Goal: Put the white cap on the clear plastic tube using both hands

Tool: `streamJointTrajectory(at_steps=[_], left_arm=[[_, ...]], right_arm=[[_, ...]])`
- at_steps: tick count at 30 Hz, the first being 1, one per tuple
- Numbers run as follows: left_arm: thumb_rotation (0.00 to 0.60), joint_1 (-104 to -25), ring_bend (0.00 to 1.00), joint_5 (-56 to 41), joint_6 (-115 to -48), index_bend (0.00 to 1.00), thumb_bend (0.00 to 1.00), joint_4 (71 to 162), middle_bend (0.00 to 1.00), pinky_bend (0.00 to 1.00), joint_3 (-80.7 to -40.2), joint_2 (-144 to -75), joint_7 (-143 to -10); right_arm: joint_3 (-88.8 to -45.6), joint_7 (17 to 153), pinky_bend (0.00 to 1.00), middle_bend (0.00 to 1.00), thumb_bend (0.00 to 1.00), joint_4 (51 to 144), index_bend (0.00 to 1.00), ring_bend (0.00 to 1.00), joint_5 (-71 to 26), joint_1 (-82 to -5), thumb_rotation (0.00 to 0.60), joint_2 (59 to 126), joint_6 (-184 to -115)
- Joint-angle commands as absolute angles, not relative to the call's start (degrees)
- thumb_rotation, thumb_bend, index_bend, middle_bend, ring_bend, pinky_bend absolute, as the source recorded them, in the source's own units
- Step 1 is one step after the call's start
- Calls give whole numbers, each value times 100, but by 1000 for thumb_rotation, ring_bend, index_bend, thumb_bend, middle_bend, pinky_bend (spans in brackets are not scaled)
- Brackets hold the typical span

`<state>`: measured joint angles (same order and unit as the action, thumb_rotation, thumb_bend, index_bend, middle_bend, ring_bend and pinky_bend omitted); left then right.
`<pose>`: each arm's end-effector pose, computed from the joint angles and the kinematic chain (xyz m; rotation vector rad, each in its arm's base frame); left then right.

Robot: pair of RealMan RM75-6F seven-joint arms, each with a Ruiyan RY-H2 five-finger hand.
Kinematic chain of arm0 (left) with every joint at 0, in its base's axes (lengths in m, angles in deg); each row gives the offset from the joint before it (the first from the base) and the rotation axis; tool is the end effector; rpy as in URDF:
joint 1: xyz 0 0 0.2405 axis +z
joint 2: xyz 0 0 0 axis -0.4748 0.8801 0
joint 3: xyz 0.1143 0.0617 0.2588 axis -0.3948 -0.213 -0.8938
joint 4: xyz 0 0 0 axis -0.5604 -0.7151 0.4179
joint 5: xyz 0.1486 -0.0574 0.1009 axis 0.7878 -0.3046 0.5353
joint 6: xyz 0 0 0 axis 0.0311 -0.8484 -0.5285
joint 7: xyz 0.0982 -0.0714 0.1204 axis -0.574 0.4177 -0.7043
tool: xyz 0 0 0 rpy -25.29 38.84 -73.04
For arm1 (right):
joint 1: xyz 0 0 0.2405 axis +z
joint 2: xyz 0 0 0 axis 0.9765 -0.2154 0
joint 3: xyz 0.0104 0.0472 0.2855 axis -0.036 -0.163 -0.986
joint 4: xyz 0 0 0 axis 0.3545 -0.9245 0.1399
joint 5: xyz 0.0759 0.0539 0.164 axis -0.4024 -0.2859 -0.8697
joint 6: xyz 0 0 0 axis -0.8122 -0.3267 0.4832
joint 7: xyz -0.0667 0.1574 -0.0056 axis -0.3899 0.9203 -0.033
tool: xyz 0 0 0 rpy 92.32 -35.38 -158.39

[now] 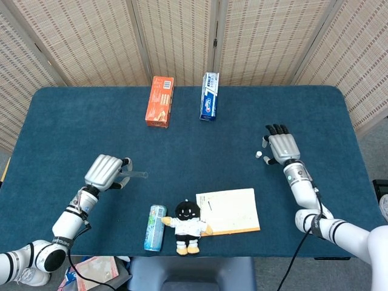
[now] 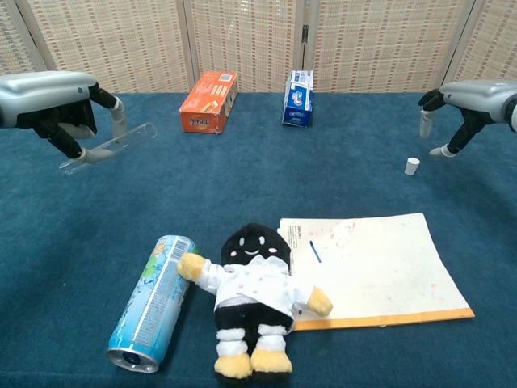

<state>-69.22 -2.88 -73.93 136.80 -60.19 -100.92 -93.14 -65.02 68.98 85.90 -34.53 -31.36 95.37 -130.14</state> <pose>-0.1841 0.3858 0.0784 -1.8371 -0.8659 -0.8987 -0.2655 -0.4589 0.0528 1.6473 -0.9764 0.6120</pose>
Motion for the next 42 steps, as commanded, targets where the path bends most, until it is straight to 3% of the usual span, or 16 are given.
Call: streamJointTrajectory(at_steps=[1, 18, 42], left_arm=[[600, -6923, 971, -295, -7385, 578, 358, 13660, 1000, 1000, -6021, -10102, -9315], [600, -6928, 971, -279, -7291, 578, 358, 13427, 1000, 1000, -6051, -10208, -9208], [600, -6900, 971, -216, -7256, 578, 357, 13302, 1000, 1000, -6071, -10251, -9111]], right_arm=[[-6536, 6862, 0, 100, 259, 8291, 440, 0, -3505, -3079, 600, 9758, -12815], [-6733, 6766, 0, 103, 282, 7340, 440, 0, -3615, -2887, 600, 10355, -12242], [-6843, 6422, 0, 144, 341, 7241, 476, 0, -3860, -2796, 600, 10470, -12052]])
